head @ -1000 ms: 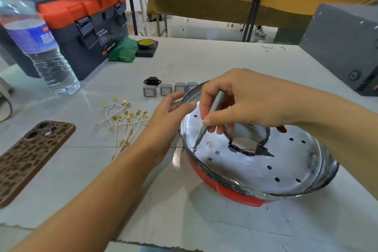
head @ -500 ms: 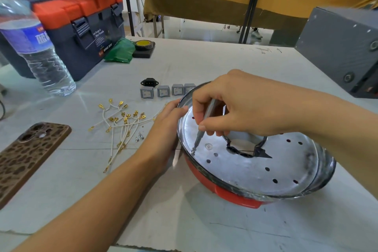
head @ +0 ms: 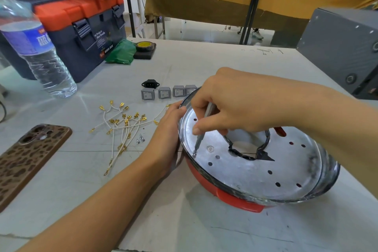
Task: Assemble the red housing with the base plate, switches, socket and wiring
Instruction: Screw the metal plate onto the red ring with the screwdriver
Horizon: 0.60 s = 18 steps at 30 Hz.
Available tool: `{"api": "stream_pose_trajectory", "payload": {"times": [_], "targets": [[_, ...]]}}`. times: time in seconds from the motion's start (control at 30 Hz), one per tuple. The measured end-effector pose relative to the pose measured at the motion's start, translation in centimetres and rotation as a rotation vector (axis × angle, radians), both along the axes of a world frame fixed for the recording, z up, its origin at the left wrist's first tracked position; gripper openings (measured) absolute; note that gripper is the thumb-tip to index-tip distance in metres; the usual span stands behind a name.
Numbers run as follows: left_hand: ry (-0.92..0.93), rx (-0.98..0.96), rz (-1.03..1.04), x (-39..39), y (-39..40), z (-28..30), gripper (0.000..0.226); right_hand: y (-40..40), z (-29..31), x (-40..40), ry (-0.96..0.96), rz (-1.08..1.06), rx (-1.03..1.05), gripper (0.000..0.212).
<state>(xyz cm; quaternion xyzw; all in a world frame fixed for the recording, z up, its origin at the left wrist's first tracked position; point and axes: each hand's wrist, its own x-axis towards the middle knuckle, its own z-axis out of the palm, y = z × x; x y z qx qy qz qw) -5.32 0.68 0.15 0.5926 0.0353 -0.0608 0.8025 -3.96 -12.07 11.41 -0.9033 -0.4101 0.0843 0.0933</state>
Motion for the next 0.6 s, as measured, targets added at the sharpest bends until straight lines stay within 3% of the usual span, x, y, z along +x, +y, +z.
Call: {"api": "stream_pose_trajectory", "payload": {"times": [0.13, 0.33, 0.47, 0.6], "targets": [[-0.012, 0.006, 0.040, 0.17, -0.04, -0.09, 0.035, 0.19, -0.07, -0.02, -0.078, 0.000, -0.033, 0.040], [-0.035, 0.021, 0.024, 0.14, 0.02, -0.18, 0.028, -0.05, 0.53, -0.14, 0.025, 0.061, -0.066, 0.009], [-0.022, 0.010, 0.032, 0.03, -0.09, -0.01, 0.026, 0.22, 0.46, -0.24, 0.009, 0.042, -0.061, 0.015], [0.007, 0.003, 0.028, 0.14, -0.11, 0.02, 0.028, 0.67, 0.28, -0.38, -0.148, 0.027, -0.109, 0.039]]}}
